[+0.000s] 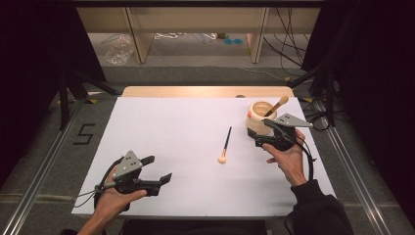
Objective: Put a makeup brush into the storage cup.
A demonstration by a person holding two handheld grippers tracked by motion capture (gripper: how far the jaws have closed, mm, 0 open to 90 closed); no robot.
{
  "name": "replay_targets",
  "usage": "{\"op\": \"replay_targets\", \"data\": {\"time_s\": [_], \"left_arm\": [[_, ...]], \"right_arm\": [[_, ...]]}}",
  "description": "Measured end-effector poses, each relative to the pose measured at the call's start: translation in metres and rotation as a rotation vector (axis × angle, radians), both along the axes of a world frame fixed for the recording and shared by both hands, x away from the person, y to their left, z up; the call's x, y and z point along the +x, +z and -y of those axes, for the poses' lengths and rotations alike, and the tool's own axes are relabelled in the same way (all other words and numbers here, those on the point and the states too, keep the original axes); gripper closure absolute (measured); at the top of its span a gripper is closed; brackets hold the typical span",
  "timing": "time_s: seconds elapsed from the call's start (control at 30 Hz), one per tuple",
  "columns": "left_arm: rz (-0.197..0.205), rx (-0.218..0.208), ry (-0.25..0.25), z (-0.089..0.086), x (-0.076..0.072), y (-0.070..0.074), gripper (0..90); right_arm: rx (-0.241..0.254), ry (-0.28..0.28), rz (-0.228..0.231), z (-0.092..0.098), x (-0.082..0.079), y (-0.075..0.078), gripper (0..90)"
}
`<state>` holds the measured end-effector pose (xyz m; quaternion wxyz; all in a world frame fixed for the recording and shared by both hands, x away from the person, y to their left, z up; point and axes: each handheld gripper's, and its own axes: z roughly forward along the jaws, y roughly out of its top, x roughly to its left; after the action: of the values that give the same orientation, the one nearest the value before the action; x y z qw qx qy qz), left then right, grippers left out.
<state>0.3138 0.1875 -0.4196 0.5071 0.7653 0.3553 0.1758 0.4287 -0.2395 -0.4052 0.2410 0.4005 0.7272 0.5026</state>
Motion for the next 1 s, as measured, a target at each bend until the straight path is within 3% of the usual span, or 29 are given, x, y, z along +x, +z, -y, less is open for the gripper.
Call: {"op": "replay_targets", "data": {"time_s": [0.23, 0.27, 0.53, 0.63, 0.67, 0.9, 1.0], "left_arm": [[-0.002, -0.003, 0.001, 0.000, 0.000, 0.000, 16.7], [-0.002, -0.004, 0.000, 0.000, 0.000, 0.000, 16.7], [-0.003, -0.003, 0.000, 0.000, 0.000, 0.000, 16.7], [-0.003, -0.004, 0.000, 0.000, 0.000, 0.000, 16.7], [-0.003, -0.004, 0.000, 0.000, 0.000, 0.000, 16.7], [-0.004, -0.005, 0.000, 0.000, 0.000, 0.000, 16.7], [-0.005, -0.006, 0.001, 0.000, 0.000, 0.000, 16.7]], "right_arm": [[-0.003, 0.019, -0.029, -0.006, 0.000, -0.002, 23.7], [-0.015, 0.017, -0.010, -0.007, 0.001, -0.003, 23.7], [-0.009, 0.039, -0.039, -0.012, 0.000, -0.005, 23.7], [-0.024, 0.037, -0.023, -0.012, 0.000, -0.005, 23.8], [-0.015, 0.042, -0.050, -0.013, -0.001, -0.005, 23.7], [-0.020, 0.046, -0.023, -0.015, 0.000, -0.006, 23.9], [-0.010, 0.053, -0.048, -0.017, -0.001, -0.007, 23.9]]}}
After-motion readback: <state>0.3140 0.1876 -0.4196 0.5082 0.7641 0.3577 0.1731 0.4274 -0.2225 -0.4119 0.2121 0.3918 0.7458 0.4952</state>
